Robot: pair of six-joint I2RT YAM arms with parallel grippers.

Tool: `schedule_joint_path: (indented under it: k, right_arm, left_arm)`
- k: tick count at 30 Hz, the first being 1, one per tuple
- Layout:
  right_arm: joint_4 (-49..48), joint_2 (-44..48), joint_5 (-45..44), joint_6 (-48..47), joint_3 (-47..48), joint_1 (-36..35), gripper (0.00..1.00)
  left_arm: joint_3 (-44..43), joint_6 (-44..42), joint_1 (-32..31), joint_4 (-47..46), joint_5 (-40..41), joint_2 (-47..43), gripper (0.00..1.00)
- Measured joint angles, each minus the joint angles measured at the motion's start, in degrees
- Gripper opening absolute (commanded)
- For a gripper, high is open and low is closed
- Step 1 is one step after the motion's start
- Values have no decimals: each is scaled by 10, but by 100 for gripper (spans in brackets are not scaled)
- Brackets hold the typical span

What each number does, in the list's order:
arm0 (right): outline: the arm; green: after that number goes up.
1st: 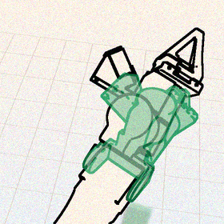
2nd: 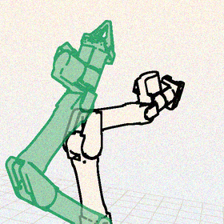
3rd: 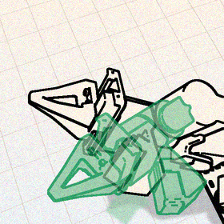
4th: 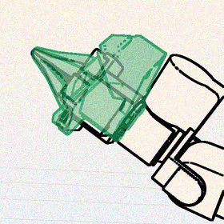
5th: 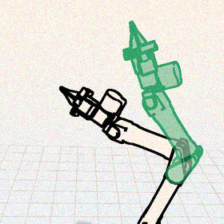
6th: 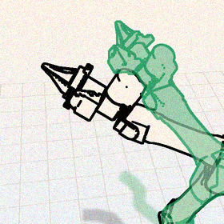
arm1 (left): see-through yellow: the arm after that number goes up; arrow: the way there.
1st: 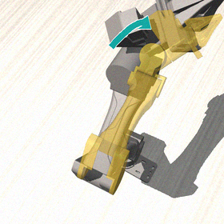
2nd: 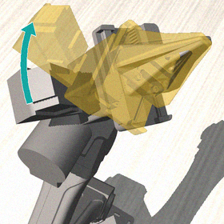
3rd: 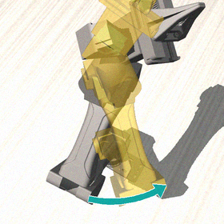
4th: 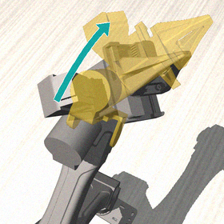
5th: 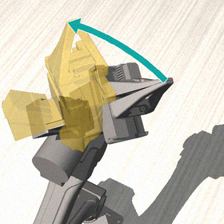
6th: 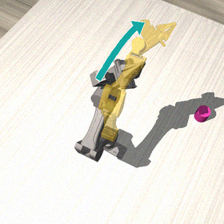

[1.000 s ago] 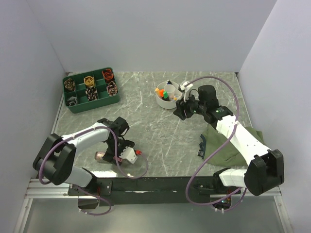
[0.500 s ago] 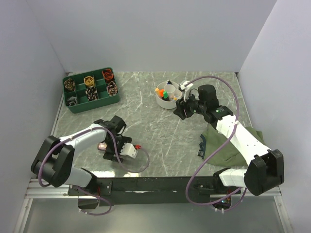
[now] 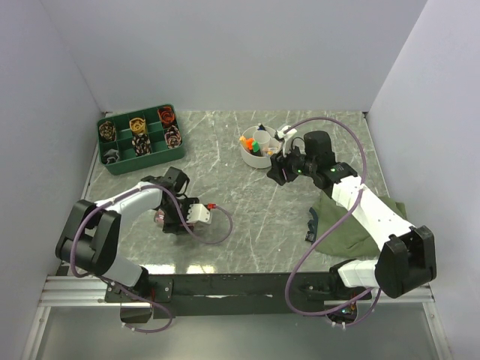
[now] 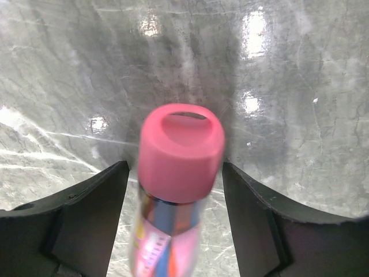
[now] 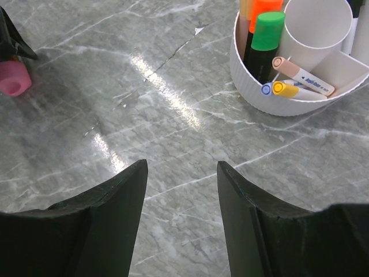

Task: Sort the stationery into containers
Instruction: Pick up the stationery from the corner of the board.

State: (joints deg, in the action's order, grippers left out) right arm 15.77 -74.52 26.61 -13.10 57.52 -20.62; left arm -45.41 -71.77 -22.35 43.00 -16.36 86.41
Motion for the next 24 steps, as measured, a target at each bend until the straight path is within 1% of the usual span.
schedule_joint_path:
  k: [2, 4, 7, 8, 11, 13, 17, 19, 20, 22, 24]
  right_arm:
    - [0, 0, 0, 0, 0, 0, 60]
    - [-1, 0, 0, 0, 0, 0, 60]
    - [-3, 0, 0, 2, 0, 0, 60]
    - [-4, 0, 0, 2, 0, 0, 60]
    - [-5, 0, 0, 2, 0, 0, 60]
    - [-5, 0, -2, 2, 1, 0, 60]
    - [8, -6, -11, 0, 19, 0, 59]
    - [11, -8, -20, 0, 33, 2, 57]
    - [10, -7, -23, 2, 38, 3, 57]
    - [5, -7, -31, 14, 45, 13, 56]
    - [-3, -7, -38, 36, 46, 29, 56]
  left_arm:
    - [3, 0, 4, -2, -5, -3, 70]
    - [6, 0, 6, -3, -8, -4, 65]
    - [7, -3, 7, -3, -9, -4, 47]
    - [6, -2, 7, -2, -9, -3, 32]
    - [-15, -2, 7, 12, -11, 12, 8]
    - [-42, 5, 6, 25, -12, 36, 1]
    - [-121, 13, 6, 68, -35, 88, 1]
    - [-173, 19, 6, 113, -63, 110, 1]
    - [-216, 23, 6, 148, -78, 122, 1]
    - [-339, 31, 6, 206, -121, 151, 1]
    - [-471, 42, 6, 234, -169, 178, 1]
